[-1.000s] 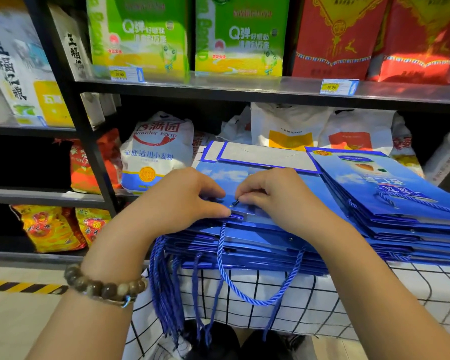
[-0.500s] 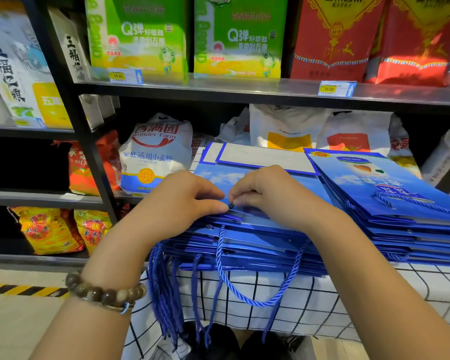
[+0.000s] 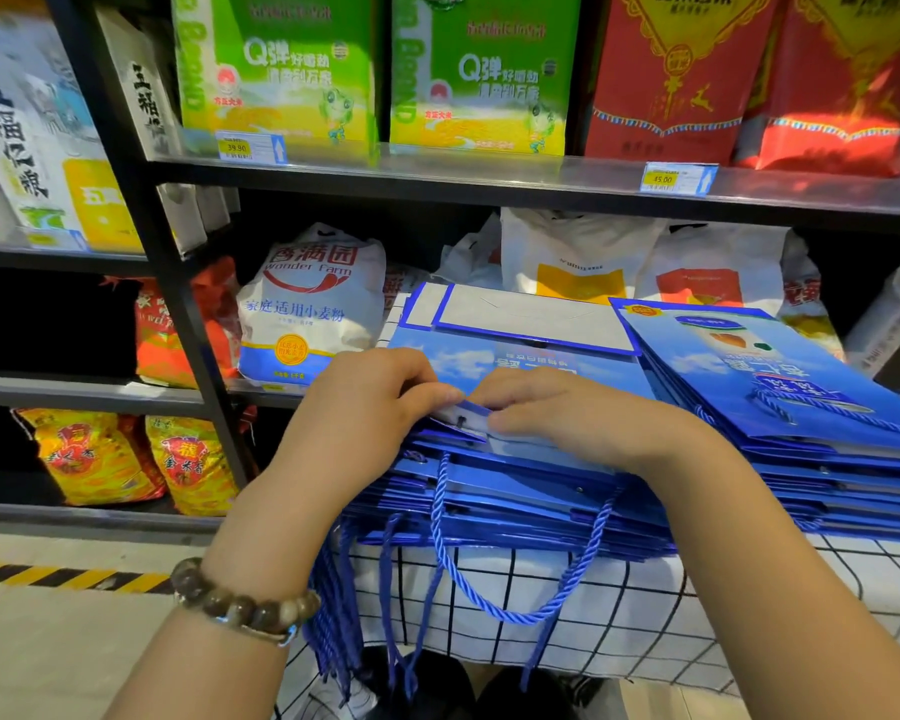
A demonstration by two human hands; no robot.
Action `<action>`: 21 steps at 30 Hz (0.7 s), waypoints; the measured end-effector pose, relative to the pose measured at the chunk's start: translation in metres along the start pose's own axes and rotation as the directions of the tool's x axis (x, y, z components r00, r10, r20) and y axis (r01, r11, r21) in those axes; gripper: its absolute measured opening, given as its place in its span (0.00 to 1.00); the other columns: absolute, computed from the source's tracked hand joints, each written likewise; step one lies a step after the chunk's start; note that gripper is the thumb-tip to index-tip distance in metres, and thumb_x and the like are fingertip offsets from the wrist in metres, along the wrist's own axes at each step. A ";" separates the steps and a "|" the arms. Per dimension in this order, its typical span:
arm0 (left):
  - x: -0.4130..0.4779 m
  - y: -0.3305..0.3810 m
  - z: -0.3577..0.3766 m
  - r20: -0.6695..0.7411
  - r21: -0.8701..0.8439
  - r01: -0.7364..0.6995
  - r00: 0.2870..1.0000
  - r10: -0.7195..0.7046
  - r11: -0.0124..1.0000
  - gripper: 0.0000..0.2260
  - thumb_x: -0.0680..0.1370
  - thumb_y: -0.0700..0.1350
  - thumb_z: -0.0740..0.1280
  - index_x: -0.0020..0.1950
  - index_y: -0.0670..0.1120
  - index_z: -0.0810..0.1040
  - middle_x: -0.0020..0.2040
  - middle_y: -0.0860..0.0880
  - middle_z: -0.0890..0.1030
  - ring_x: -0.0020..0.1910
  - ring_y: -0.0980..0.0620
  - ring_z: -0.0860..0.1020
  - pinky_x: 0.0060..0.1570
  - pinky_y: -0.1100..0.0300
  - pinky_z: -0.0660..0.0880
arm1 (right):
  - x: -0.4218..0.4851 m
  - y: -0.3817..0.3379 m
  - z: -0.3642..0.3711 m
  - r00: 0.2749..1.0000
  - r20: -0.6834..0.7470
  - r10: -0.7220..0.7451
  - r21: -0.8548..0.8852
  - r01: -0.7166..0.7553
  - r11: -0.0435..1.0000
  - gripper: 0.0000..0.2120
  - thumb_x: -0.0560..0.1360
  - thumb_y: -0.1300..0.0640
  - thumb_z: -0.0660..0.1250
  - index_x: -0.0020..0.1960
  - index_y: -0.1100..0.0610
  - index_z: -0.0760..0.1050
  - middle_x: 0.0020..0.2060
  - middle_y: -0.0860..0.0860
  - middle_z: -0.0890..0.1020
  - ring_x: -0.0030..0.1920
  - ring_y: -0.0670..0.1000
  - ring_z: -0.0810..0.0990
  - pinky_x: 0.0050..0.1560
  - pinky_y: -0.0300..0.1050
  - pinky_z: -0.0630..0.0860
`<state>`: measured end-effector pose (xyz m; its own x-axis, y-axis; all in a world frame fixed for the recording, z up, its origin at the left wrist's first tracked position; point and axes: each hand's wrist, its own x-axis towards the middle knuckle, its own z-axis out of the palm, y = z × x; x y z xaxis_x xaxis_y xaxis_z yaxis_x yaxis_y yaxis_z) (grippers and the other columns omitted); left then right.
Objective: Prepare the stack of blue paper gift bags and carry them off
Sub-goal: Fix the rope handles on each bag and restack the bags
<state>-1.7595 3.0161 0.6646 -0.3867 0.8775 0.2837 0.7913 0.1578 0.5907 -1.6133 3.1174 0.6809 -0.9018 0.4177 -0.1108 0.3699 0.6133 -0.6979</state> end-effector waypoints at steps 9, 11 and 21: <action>-0.015 0.040 0.005 -0.055 0.572 0.043 0.998 -0.014 0.819 0.18 0.76 0.62 0.59 0.42 0.50 0.77 0.32 0.51 0.69 0.36 0.50 0.70 0.32 0.58 0.63 | -0.001 0.004 0.003 0.999 0.001 -0.048 -0.132 0.047 0.990 0.10 0.80 0.58 0.58 0.52 0.58 0.77 0.43 0.47 0.74 0.41 0.42 0.71 0.46 0.33 0.66; -0.013 0.045 0.010 -0.030 0.587 0.048 0.999 -0.037 0.808 0.13 0.77 0.58 0.61 0.40 0.51 0.73 0.34 0.50 0.71 0.37 0.49 0.69 0.36 0.58 0.63 | -0.002 0.004 0.005 0.998 -0.018 -0.064 -0.127 0.061 0.990 0.10 0.79 0.59 0.58 0.47 0.64 0.75 0.41 0.53 0.75 0.38 0.45 0.70 0.46 0.38 0.67; -0.023 0.062 0.022 -0.024 0.675 0.083 0.996 -0.090 0.733 0.06 0.80 0.46 0.59 0.44 0.51 0.66 0.51 0.48 0.77 0.55 0.46 0.74 0.46 0.55 0.62 | -0.006 0.010 0.012 0.992 -0.105 -0.076 0.052 0.081 0.995 0.10 0.79 0.64 0.57 0.45 0.63 0.77 0.35 0.47 0.71 0.33 0.43 0.69 0.40 0.35 0.67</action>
<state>-1.6913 3.0160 0.6782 -0.4678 0.8486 0.2472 0.8679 0.4939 -0.0530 -1.6065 3.1133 0.6661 -0.8987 0.4382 0.0171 0.2831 0.6096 -0.7404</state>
